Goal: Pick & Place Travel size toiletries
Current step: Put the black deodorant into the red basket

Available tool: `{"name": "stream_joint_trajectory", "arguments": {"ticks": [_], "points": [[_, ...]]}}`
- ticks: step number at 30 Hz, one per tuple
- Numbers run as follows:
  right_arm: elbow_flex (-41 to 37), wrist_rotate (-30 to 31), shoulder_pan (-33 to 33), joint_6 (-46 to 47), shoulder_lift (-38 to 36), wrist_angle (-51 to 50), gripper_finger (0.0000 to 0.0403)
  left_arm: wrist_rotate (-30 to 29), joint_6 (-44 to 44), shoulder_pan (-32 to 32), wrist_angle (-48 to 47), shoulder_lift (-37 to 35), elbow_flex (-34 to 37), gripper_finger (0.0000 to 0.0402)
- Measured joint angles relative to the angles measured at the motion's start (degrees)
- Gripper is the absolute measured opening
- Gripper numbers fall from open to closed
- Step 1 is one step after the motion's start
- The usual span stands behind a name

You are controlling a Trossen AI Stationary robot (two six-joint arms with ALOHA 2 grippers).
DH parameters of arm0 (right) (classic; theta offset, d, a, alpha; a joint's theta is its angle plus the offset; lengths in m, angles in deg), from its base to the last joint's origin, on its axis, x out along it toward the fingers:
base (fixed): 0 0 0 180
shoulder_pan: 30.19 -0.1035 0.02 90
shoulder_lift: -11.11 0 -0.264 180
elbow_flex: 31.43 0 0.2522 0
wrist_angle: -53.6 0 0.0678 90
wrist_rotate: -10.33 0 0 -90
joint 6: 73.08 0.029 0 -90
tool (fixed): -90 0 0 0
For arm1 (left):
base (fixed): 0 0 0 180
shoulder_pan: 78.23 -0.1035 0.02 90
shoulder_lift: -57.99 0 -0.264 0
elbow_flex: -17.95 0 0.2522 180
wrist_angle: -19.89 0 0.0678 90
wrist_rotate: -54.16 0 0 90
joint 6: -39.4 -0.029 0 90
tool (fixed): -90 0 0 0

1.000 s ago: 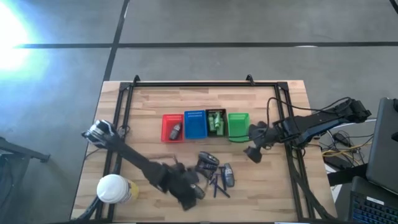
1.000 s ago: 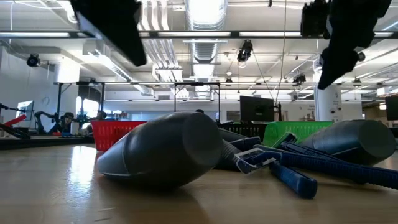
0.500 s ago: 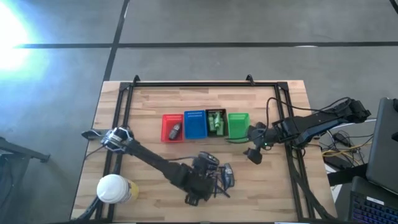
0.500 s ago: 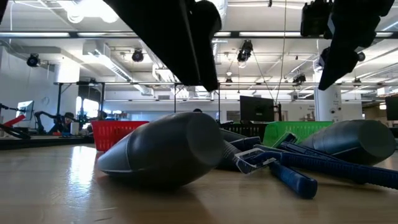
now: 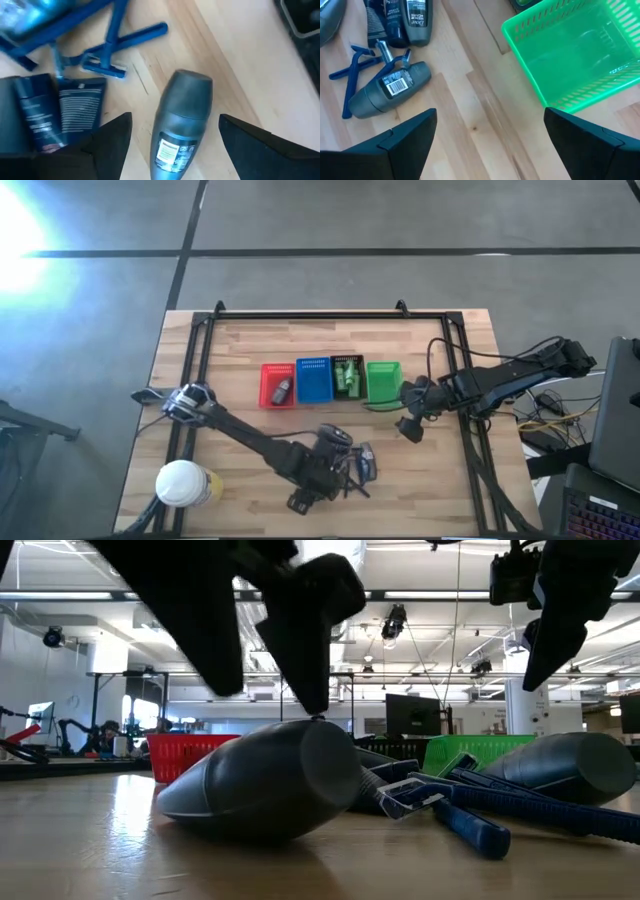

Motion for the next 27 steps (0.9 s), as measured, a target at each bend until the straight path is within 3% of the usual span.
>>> {"name": "stream_joint_trajectory", "arguments": {"ticks": [16, 23, 27], "points": [[-0.02, 0.76, 0.09, -1.15, 0.02, 0.03, 0.036, 4.88, 2.13, -1.28, 1.42, 5.92, 0.07, 0.0297], [-0.02, 1.66, 0.11, -1.07, 0.02, 0.01, 0.0352, 6.05, 4.67, -1.63, 0.46, 6.05, 0.63, 0.0217], [-0.02, 1.66, 0.11, -1.02, 0.02, -0.04, 0.0356, 6.64, 9.89, -1.78, 0.4, 5.78, 0.95, 0.0211]]}}
